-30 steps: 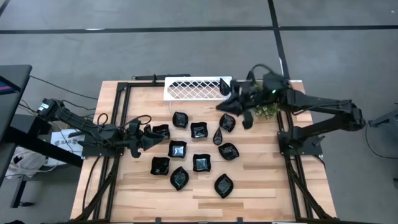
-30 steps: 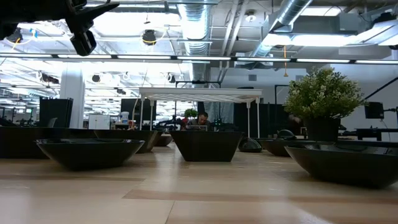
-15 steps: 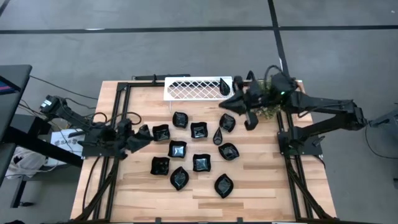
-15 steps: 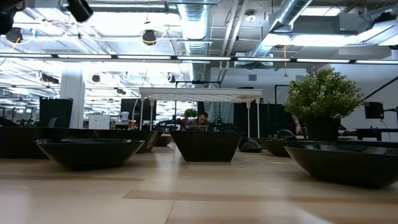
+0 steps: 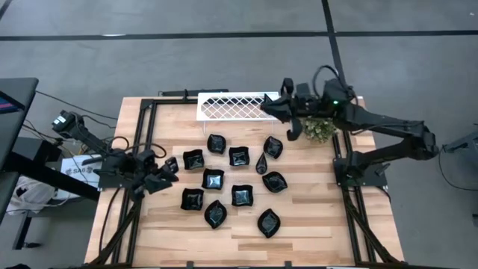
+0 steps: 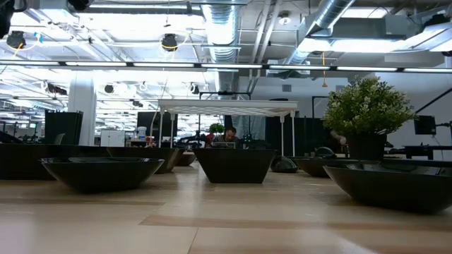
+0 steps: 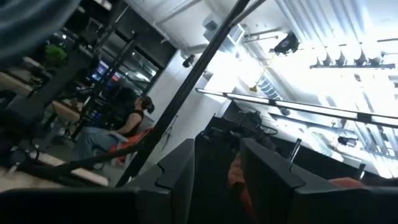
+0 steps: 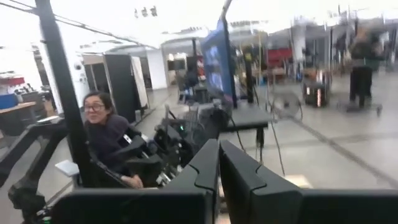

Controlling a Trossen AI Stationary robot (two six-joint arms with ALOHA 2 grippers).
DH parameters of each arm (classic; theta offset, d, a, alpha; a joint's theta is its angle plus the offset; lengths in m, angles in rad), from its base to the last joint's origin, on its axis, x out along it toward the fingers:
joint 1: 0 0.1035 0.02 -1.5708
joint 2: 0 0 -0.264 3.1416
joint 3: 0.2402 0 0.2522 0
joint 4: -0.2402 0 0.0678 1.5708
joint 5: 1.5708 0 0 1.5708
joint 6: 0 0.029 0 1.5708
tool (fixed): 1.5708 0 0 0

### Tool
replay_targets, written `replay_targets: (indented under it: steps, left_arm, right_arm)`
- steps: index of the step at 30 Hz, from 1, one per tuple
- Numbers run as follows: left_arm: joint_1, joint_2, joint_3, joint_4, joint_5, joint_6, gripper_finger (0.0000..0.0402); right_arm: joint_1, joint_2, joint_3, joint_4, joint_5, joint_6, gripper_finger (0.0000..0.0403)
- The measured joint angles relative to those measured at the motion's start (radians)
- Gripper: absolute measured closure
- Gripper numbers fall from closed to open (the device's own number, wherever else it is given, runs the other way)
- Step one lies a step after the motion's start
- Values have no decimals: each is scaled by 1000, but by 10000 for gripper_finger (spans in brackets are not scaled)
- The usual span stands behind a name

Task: Pick & Place Mini shaped plates
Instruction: Stack the drop-shaped plate on top of the drop-shaped plate on the shelf

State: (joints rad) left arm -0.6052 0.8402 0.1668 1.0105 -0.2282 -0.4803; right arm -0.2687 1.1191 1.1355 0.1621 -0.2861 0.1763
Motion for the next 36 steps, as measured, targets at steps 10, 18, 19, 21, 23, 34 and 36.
replay_targets:
  steps: [10,18,19,21,23,34,36]
  left_arm:
    - [8,-87,-38,-12,-32,-25,271]
    - [14,-95,-39,-68,-41,-39,271]
    - [17,-95,-39,-68,-41,-34,271]
    - [26,-95,-39,-68,-41,-29,271]
    - [35,-95,-31,-86,-41,-26,271]
    - [73,-64,177,-600,-43,-2,271]
    - [80,-37,207,-674,-72,-2,271]
  right_arm:
    - [25,77,1,277,-31,26,392]
    - [119,33,1,177,-32,7,392]
    - [139,31,1,138,-31,8,392]
    - [179,30,0,58,-26,8,393]
    - [223,30,0,-25,-14,25,396]
    - [502,47,0,-566,435,314,399]
    - [540,60,-1,-635,496,403,399]
